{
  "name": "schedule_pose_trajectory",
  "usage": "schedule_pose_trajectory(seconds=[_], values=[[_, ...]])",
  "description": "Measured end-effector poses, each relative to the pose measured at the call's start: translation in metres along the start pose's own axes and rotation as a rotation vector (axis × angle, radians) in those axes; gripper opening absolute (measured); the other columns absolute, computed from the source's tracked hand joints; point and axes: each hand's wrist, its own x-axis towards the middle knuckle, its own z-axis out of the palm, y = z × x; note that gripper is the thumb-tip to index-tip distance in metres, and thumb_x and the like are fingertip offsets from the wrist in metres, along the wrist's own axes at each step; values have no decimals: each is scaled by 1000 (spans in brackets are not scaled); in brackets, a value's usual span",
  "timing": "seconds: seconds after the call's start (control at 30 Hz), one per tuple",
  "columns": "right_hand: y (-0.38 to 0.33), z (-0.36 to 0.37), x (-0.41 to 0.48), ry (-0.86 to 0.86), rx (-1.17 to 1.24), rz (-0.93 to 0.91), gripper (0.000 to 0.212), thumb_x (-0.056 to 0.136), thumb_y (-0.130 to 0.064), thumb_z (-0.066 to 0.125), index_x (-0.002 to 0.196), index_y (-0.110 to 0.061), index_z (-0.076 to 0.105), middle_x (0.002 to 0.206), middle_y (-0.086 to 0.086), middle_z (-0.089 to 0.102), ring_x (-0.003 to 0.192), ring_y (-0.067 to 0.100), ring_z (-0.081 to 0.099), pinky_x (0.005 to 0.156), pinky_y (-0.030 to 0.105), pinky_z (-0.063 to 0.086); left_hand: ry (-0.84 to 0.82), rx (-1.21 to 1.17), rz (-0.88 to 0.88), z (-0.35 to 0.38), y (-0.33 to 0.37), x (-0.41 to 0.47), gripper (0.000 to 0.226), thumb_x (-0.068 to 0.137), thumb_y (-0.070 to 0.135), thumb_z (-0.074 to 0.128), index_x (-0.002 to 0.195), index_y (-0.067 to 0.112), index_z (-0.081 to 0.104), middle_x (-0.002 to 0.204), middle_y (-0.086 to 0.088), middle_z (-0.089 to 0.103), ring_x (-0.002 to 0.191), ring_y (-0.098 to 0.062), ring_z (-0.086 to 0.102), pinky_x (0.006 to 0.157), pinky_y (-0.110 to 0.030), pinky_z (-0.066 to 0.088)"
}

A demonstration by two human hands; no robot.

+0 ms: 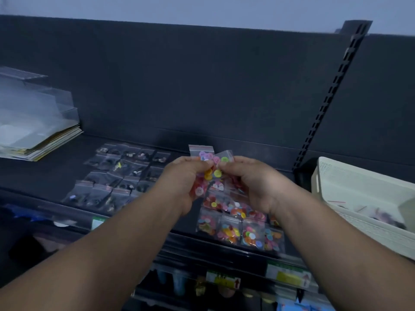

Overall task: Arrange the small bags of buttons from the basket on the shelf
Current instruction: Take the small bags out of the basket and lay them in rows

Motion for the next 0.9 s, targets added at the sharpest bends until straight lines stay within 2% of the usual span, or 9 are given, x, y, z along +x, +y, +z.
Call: schedule_pose_trajectory(seconds=[0.07,0.17,0.27,0.33,0.43,0.53,0.6,0.7,0.9], values=[[-4,-6,2,27,65,-8,8,89,-13,63,96,-10,63,92,14,66,80,26,62,71,35,55,-49,12,-12,5,1,6,15,84,8,67,93,11,55,66,-4,61,34,-6,54,33,-11,35],[-12,-26,8,53,88,-4,5,86,-8,65,82,-7,63,90,19,67,72,26,65,61,35,58,-75,42,-35,13,2,16,13,84,16,67,91,11,57,62,-1,59,32,-4,51,32,-12,34],[-19,-54,16,144,22,-8,19,82,-8,70,68,-12,57,69,10,63,55,19,57,42,21,50,-64,74,-81,19,5,28,14,91,20,60,99,10,62,67,-3,60,32,-6,50,34,-11,35],[-19,-72,21,179,25,1,20,84,-10,67,69,-13,55,59,5,59,47,14,53,38,16,44,-53,101,-99,20,6,40,16,91,23,58,98,10,65,68,-2,62,41,-8,54,36,-14,37],[-11,-93,28,175,91,73,14,89,-14,62,76,-13,59,68,7,62,48,13,57,43,20,49,-9,136,-115,16,-1,58,15,90,25,59,83,14,65,62,2,64,53,-10,54,46,-21,39],[5,-104,28,133,141,163,9,93,-11,55,86,-13,60,76,8,67,56,16,63,54,27,56,-11,150,-146,13,-11,69,13,90,23,59,84,12,63,48,4,59,35,-6,51,36,-14,36],[13,-111,24,111,146,215,13,93,-6,50,88,-10,62,75,8,70,59,16,66,63,32,57,-31,155,-176,13,-13,75,13,91,20,57,85,9,62,49,2,57,29,-7,48,32,-11,34],[19,-121,16,139,126,238,20,89,-1,48,75,-11,58,66,5,67,57,16,65,70,34,53,-50,185,-197,14,-12,85,14,91,17,54,81,9,60,50,1,56,28,-7,46,31,-11,33],[28,-134,2,302,54,204,17,90,2,53,77,-8,58,59,4,63,47,10,60,48,21,50,-136,247,-235,27,-8,99,14,92,16,54,82,8,59,43,2,56,29,-7,49,31,-11,34]])
